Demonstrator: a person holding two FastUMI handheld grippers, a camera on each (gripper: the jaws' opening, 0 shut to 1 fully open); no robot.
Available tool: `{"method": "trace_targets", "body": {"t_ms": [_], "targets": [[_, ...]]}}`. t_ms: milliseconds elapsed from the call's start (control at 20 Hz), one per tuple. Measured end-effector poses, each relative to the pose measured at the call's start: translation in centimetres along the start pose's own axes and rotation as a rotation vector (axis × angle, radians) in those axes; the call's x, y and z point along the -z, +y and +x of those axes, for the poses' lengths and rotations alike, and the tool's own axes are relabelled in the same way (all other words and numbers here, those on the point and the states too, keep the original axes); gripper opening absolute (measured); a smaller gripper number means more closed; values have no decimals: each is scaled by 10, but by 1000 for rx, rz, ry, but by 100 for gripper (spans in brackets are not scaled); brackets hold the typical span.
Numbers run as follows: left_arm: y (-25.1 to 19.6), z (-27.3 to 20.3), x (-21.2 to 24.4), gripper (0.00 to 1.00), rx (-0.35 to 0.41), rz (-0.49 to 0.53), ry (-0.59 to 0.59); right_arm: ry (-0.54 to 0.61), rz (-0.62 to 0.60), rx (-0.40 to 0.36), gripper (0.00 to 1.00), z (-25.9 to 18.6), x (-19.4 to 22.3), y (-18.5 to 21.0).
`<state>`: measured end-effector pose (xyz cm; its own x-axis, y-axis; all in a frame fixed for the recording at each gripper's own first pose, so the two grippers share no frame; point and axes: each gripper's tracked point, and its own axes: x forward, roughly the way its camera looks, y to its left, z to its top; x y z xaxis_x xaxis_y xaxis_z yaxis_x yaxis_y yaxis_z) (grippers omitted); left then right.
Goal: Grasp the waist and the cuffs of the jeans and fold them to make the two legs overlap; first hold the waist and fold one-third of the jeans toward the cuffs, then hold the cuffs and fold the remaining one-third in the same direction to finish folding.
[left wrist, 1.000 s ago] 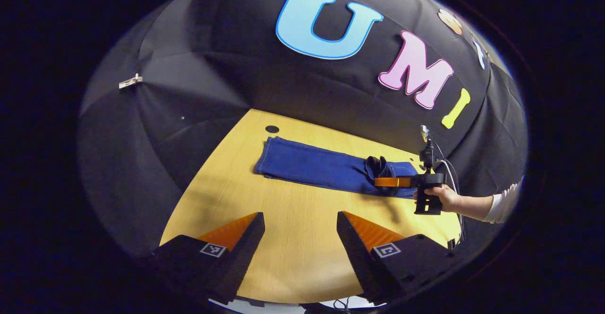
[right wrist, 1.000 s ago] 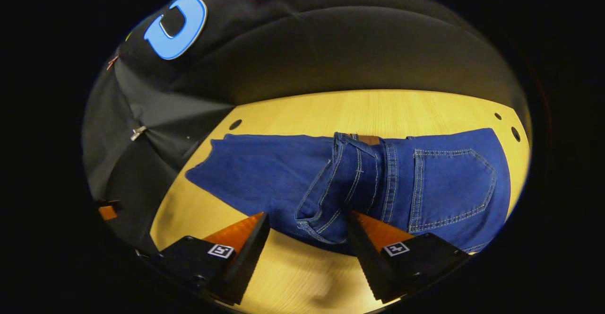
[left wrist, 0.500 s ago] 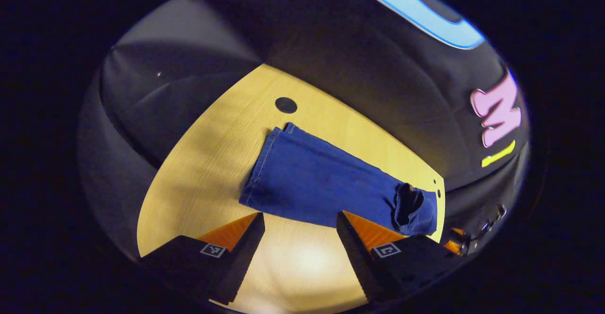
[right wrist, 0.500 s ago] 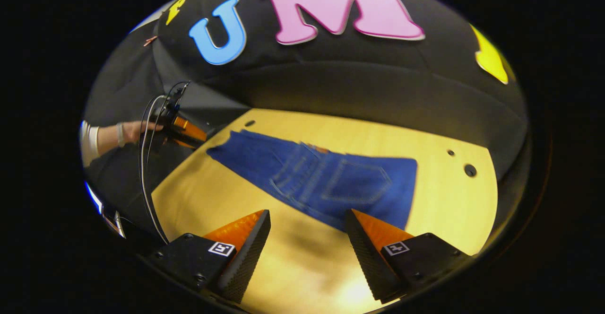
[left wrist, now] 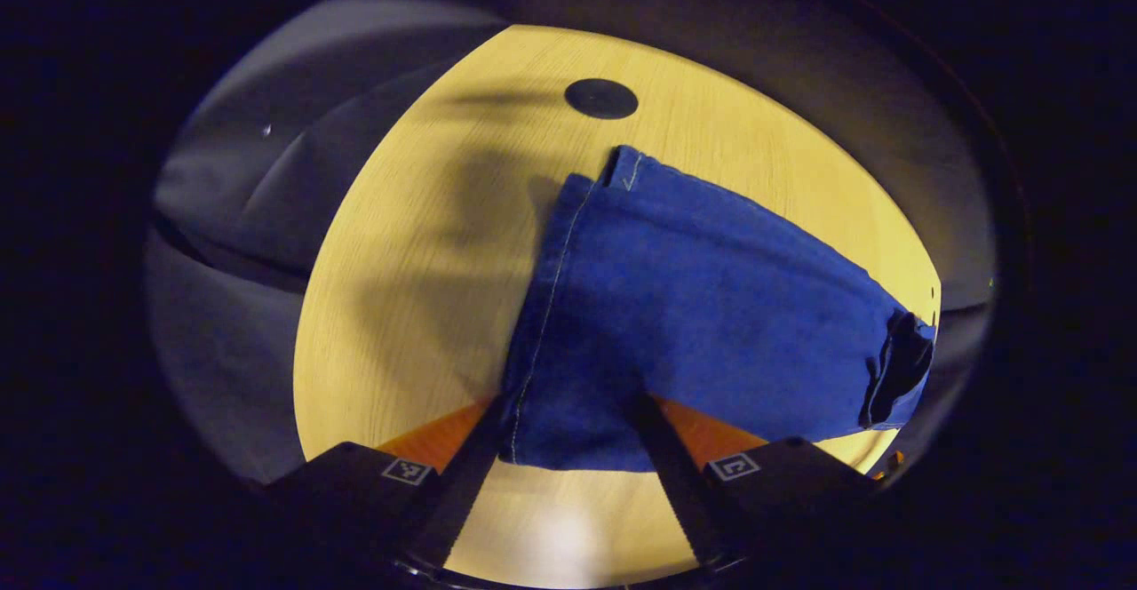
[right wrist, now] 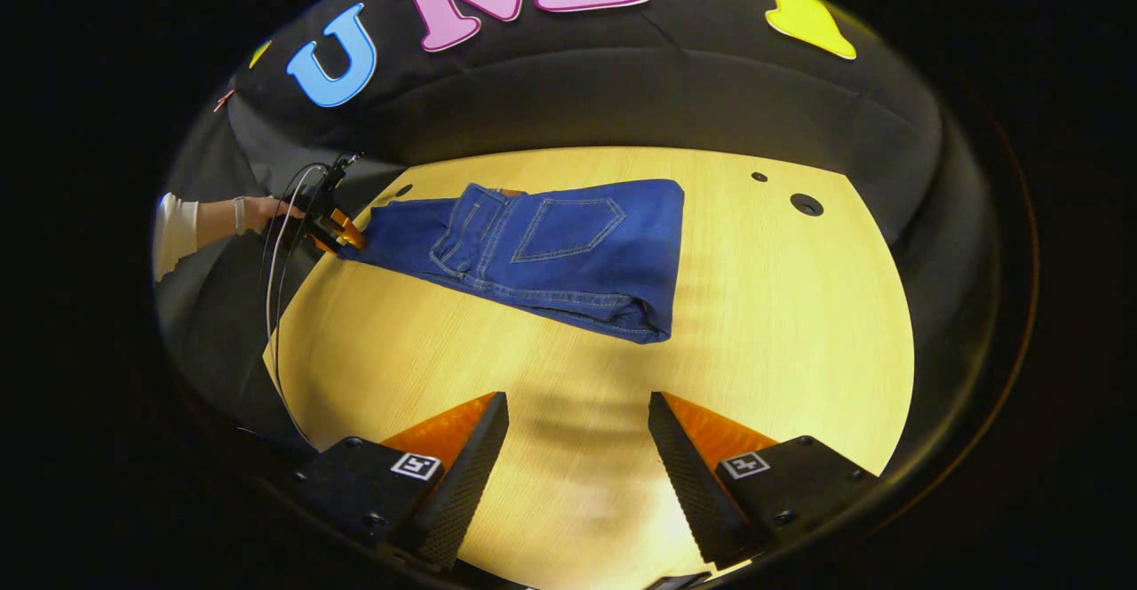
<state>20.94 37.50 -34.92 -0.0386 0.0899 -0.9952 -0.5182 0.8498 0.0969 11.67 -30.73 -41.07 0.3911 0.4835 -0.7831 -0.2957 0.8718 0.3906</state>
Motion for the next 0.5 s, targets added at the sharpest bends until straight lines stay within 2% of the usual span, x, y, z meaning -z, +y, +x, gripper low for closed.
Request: {"method": "trace_targets", "body": {"t_ms": [100, 200, 250, 300, 400, 450, 500], "targets": [[-6, 1, -8, 97, -21, 53, -37, -23, 45, -18, 98, 1, -9, 6], [-8, -1, -10, 89, -12, 2, -45, -48, 68, -39, 98, 1, -18, 10], [-13, -2, -12, 93, -6, 14, -56, -54, 71, -43, 98, 0, -19, 10], [-22, -7, -18, 87, 12, 31, -78, -51, 72, -43, 98, -1, -18, 10], [-33, -9, -23, 45, -15, 47, -87, -41, 59, -36, 98, -1, -15, 9], [-34, -8, -22, 29, -20, 45, -81, -41, 52, -37, 98, -2, -14, 9], [-35, -10, -18, 25, 3, 51, -67, -46, 48, -41, 98, -4, -16, 10]]}}
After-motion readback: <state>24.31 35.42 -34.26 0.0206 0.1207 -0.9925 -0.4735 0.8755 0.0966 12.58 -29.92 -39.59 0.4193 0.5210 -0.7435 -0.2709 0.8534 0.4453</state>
